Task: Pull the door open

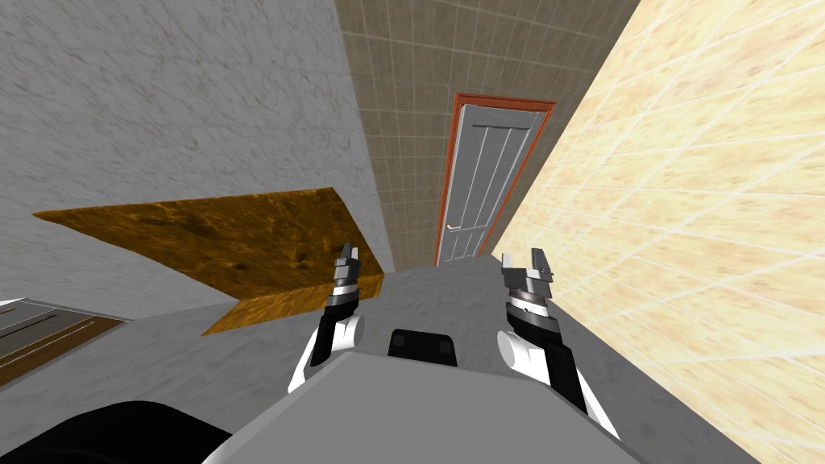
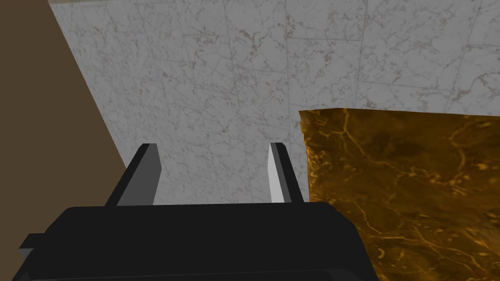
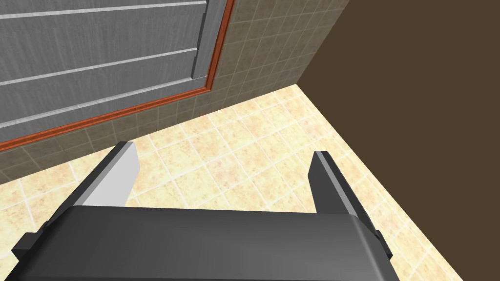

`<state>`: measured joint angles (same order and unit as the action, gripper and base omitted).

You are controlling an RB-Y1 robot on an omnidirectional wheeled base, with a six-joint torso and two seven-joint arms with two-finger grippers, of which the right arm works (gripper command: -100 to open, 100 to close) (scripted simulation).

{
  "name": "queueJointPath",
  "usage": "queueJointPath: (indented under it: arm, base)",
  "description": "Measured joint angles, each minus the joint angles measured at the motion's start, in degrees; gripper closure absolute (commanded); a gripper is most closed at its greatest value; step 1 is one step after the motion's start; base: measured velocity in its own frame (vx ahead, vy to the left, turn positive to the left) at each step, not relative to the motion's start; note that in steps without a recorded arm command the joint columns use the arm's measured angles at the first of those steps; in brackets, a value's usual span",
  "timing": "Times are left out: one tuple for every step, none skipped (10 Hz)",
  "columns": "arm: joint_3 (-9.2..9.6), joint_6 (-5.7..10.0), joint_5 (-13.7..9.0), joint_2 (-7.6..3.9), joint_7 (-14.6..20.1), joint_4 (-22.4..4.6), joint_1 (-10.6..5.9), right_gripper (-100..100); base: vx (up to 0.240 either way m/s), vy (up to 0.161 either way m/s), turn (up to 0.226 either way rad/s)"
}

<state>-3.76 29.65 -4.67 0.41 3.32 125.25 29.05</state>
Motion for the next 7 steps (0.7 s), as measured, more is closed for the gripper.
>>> queueJointPath:
  arm:
    - [-0.04,0.30,-0.16,-0.42,0.14,-1.07,-0.29,-100]
    - [0.35,0.53,-0.17,-0.69,0.09,-2.28,-0.67,-100]
    - [0.65,0.96,-0.21,-1.01,0.06,-3.71,-1.02,-100]
    - [0.69,1.15,-0.36,-1.40,0.12,-4.92,-1.58,-100]
    - [0.69,1.53,-0.51,-1.83,0.23,-6.38,-2.08,-100]
    - [0.79,1.62,-0.63,-2.16,0.30,-7.29,-2.46,-100]
    - [0.93,1.91,-0.72,-2.47,0.35,-8.61,-2.86,-100]
  base:
    - [0.111,-0.049,0.069]
    - [0.124,-0.065,0.065]
    - [0.095,-0.051,0.049]
    - [0.085,-0.035,0.056]
    - [0.092,-0.028,0.047]
    - [0.093,-0.045,0.038]
    - [0.093,-0.055,0.057]
